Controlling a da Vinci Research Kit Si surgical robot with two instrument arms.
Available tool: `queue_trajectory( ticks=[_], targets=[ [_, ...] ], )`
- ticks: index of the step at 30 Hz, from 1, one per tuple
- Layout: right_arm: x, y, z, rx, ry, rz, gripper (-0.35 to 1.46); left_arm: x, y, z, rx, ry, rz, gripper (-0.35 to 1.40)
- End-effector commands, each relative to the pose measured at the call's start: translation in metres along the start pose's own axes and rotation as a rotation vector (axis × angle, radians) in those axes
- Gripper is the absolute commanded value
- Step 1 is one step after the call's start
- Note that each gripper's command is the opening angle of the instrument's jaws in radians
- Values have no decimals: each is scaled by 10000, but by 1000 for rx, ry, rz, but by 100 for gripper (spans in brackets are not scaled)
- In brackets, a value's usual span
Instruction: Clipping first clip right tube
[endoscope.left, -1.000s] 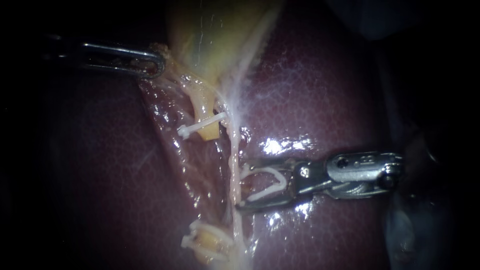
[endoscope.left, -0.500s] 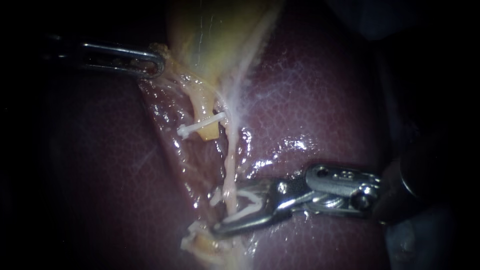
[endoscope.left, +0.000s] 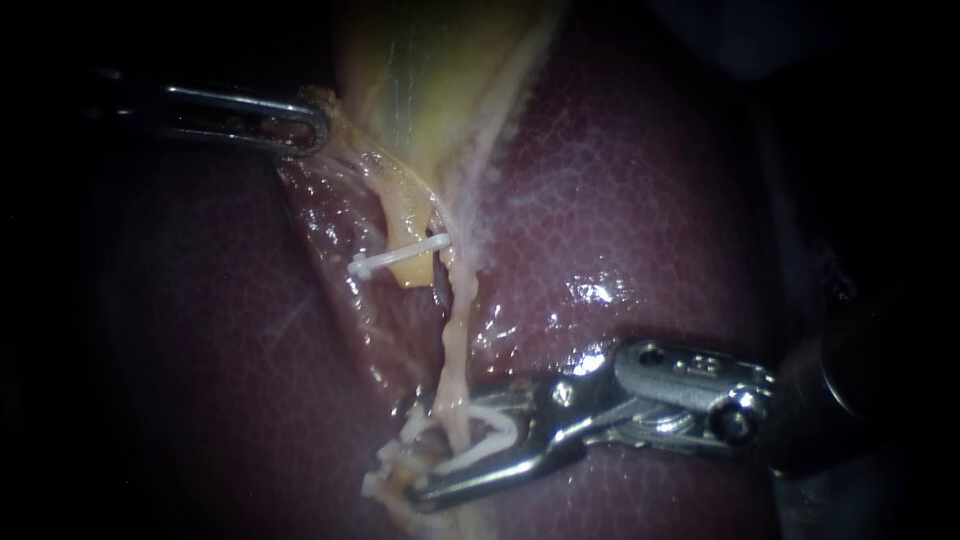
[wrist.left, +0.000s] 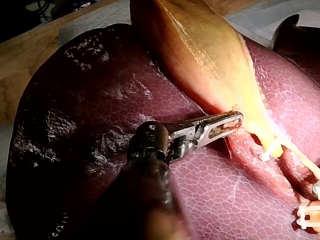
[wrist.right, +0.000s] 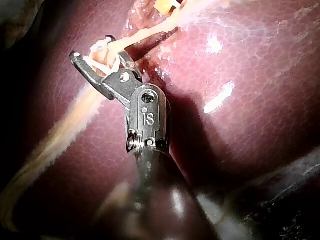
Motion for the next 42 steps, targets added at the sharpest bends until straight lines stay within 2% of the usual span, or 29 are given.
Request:
queue_trajectory(
  ticks=[1,15,21,24,42],
  targets=[
    [-1,1,-1,0,-1,0,37,0,0,0,0,0,0,-35],
    [-7,9,-8,14,-9,48,-1,1,0,1,-1,0,1,-35],
    [-8,9,-9,31,-18,73,-35,1,0,1,-1,0,1,-35],
    [-8,9,-9,41,-24,106,-35,1,0,1,-1,0,1,-35],
    [-13,19,-12,45,-27,102,-35,1,-1,0,-1,0,0,-35]
  ],
)
